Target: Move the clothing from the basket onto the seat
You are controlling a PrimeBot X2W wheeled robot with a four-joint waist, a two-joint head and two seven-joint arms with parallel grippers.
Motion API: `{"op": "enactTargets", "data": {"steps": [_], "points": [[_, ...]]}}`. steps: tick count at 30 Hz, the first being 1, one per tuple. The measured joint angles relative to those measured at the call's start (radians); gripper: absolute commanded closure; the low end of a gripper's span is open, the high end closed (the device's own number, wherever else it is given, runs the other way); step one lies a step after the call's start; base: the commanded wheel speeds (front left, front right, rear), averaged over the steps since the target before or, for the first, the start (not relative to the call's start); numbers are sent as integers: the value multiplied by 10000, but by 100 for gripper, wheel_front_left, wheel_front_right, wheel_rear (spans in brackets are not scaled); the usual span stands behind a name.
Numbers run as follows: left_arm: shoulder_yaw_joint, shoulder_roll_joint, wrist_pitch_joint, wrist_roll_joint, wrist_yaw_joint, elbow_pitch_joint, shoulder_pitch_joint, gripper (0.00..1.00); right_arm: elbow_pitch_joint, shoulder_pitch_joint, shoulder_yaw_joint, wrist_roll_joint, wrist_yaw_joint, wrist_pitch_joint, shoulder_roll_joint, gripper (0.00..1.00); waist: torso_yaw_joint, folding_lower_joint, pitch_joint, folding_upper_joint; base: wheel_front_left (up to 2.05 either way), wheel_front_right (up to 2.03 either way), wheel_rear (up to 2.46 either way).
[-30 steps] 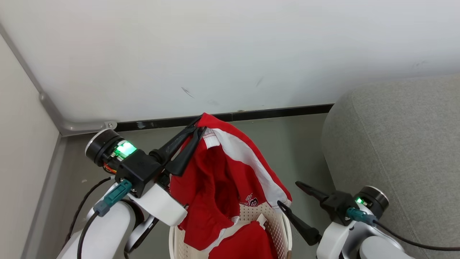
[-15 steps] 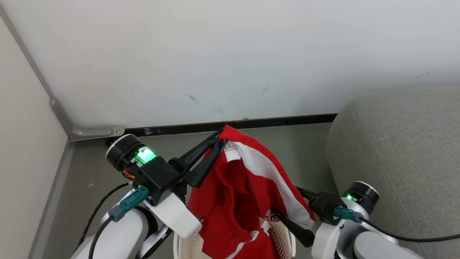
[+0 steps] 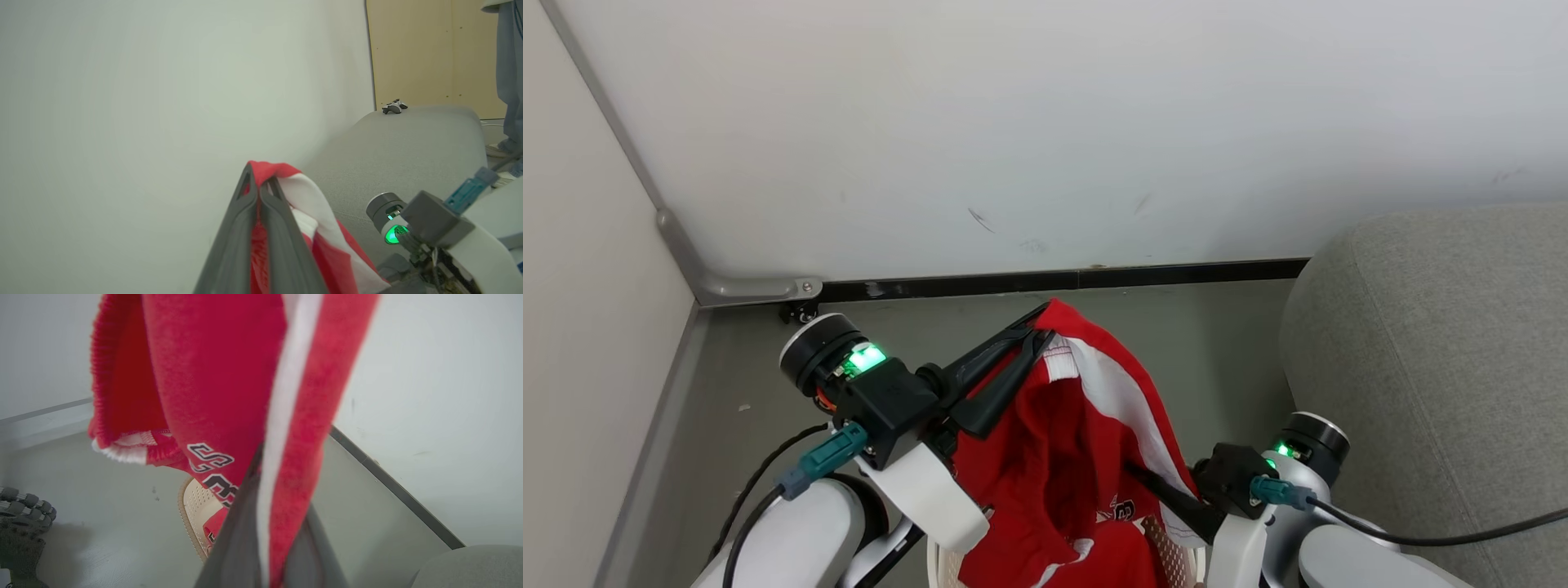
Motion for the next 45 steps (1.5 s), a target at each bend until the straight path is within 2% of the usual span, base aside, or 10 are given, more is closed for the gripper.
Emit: {"op": "enactTargets", "data": {"steps": [6,17,25,26,27,29,31,32,45], "points": [[245,63,33,-322,0,151,8,100,151,-95,19,458,0,-477,12,100,-50,0,63,0,0,0,0],[608,88,-63,-750,4,704,533,100,102,403,-1243,2293,0,-1210,-13,100,-383,0,131,0,0,0,0],[685,-50,-159,-1254,6,1007,930,100,-593,505,-2034,3651,0,-1383,75,100,-658,0,179,0,0,0,0],[685,-77,-159,-1290,6,1024,963,92,-690,491,-2096,3797,0,-1386,105,100,-688,0,186,0,0,0,0],[667,-140,-190,-1338,6,1068,1066,76,-894,460,-2180,4008,0,-1444,132,100,-744,0,200,0,0,0,0],[617,-182,-205,-1338,6,1106,1119,55,-1009,407,-2314,4100,0,-1452,119,100,-794,0,213,0,0,0,0],[581,-205,-232,-1369,6,1116,1161,8,-1083,359,-2460,4178,0,-1457,71,100,-834,0,226,0,0,0,0],[564,-207,-234,-1381,6,1122,1175,0,-1087,316,-2562,4190,0,-1459,36,100,-851,0,232,0,0,0,0],[190,-173,-322,-1394,6,1174,1264,0,-848,178,-4031,4255,0,-1559,-642,100,-1033,0,286,0,0,0,0]]}}
